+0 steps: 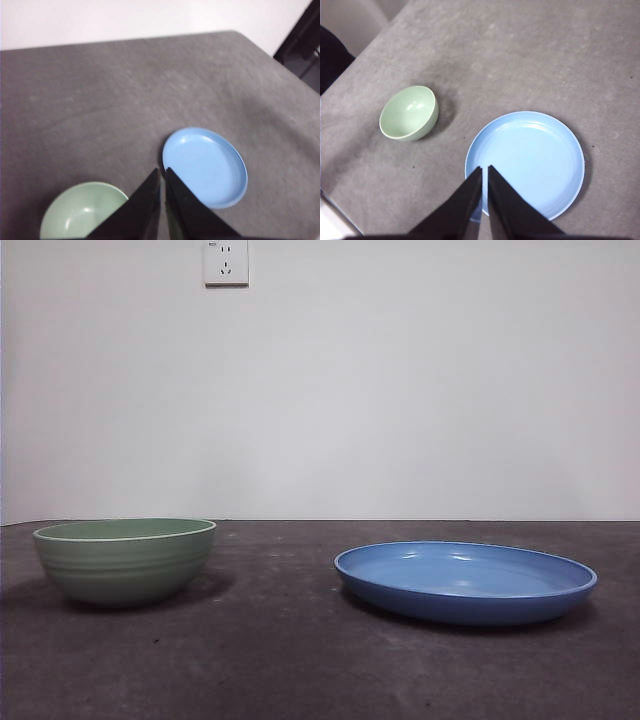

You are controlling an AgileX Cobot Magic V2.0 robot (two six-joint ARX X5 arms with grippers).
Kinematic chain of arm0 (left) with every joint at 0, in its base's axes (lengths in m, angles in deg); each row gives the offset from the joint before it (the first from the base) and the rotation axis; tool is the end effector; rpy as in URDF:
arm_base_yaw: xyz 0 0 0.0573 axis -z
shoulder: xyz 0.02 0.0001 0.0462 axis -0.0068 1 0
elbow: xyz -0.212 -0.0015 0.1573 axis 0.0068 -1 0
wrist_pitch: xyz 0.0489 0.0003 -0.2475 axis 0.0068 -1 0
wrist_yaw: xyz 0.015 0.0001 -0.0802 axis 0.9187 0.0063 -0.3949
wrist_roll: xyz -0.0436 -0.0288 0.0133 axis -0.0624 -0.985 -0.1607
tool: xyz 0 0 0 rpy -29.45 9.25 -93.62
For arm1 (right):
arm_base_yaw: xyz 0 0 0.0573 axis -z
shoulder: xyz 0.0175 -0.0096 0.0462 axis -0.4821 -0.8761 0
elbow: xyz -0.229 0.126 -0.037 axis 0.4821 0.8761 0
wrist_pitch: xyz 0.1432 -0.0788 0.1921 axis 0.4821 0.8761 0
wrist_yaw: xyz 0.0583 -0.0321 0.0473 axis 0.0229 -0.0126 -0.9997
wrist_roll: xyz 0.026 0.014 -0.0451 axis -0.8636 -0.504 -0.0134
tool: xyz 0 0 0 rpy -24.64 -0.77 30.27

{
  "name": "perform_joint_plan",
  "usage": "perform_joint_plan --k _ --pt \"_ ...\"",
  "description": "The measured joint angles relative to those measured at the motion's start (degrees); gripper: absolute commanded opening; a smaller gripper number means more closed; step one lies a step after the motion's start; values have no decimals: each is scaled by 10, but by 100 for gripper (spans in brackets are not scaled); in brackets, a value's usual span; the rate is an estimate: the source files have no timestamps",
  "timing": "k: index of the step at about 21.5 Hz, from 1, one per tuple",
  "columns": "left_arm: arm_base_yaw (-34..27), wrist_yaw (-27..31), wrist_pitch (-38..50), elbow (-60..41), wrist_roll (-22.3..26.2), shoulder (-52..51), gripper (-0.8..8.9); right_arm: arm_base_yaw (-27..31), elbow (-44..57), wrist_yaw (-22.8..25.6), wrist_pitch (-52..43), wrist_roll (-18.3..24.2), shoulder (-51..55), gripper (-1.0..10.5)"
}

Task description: Place the green bowl on the blue plate

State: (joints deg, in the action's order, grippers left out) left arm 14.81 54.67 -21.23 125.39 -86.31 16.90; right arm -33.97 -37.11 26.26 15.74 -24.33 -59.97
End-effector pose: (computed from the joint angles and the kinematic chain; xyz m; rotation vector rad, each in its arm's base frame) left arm 0.1582 -0.0535 0.3993 -0.0795 0.4738 -0.6715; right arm 0.1538 0.0296 0.3693 0.1735 0.6456 0.6337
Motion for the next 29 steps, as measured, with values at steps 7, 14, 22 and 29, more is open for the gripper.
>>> perform_joint_plan --k 7,14,22,29 --pt "16 0 -36 0 26 8 224 -1 0 0 0 8 0 46" --pt "16 0 -40 0 28 14 568 -1 0 0 0 10 0 555" --pt "16 4 -58 0 10 21 638 -1 0 0 0 10 0 563" --pt "-25 115 -133 0 -21 128 623 -2 0 0 0 10 0 563"
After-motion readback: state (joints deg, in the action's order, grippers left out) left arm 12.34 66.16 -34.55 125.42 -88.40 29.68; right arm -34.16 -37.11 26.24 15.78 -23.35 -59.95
